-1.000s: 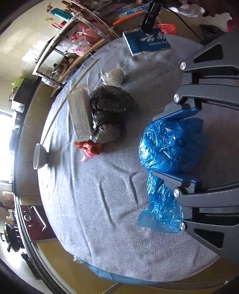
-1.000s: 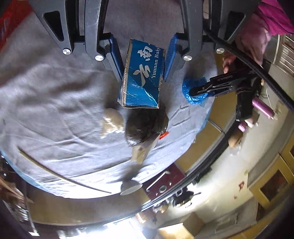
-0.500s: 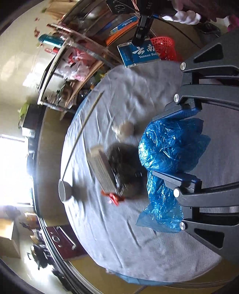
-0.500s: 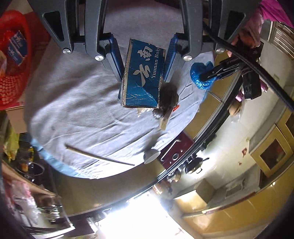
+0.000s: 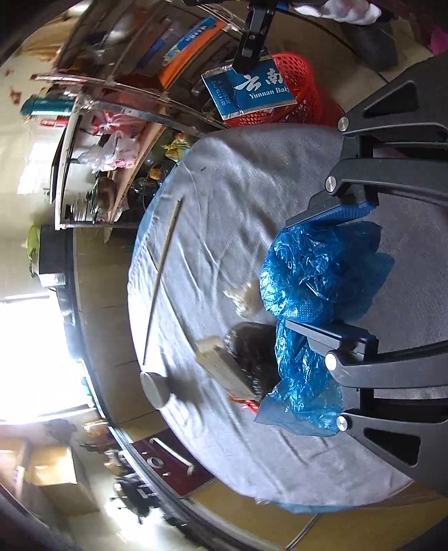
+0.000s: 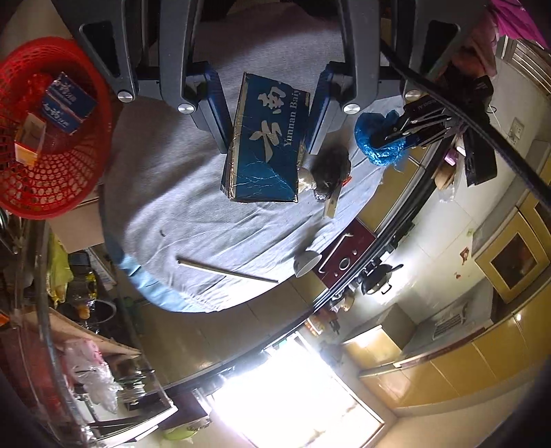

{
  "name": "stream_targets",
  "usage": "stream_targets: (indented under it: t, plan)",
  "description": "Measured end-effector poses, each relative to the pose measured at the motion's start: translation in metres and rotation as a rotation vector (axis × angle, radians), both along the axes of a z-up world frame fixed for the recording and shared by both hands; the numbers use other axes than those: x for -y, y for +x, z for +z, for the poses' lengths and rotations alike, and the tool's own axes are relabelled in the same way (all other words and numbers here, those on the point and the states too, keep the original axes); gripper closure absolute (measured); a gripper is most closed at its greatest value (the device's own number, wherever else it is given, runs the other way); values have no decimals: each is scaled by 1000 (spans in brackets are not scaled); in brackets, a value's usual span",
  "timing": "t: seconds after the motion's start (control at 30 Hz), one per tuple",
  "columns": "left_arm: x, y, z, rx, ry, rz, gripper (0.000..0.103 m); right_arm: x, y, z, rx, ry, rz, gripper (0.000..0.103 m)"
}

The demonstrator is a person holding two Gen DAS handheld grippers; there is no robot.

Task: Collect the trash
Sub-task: 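Lift the blue bag with the left tool while the right tool carries the Yunnan Baiyao box toward the basket, then carry the blue bag and Yunnan Baiyao box over the red basket with both tools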

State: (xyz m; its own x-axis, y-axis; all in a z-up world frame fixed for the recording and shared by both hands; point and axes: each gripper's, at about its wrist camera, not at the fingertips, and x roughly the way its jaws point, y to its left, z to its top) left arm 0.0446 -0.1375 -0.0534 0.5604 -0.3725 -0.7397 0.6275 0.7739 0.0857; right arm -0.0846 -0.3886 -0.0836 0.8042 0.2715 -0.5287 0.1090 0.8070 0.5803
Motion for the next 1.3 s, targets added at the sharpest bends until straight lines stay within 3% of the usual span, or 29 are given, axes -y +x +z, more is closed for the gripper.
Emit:
stream_targets:
  t: [0.37,1.3]
  plan:
    - [62,-27,6,72,94,-64,52,32,-37,-6,20,14,-71,57]
    - [184,-59,-14,119,208,-273,52,117,-100,-23,19,68,-315,57]
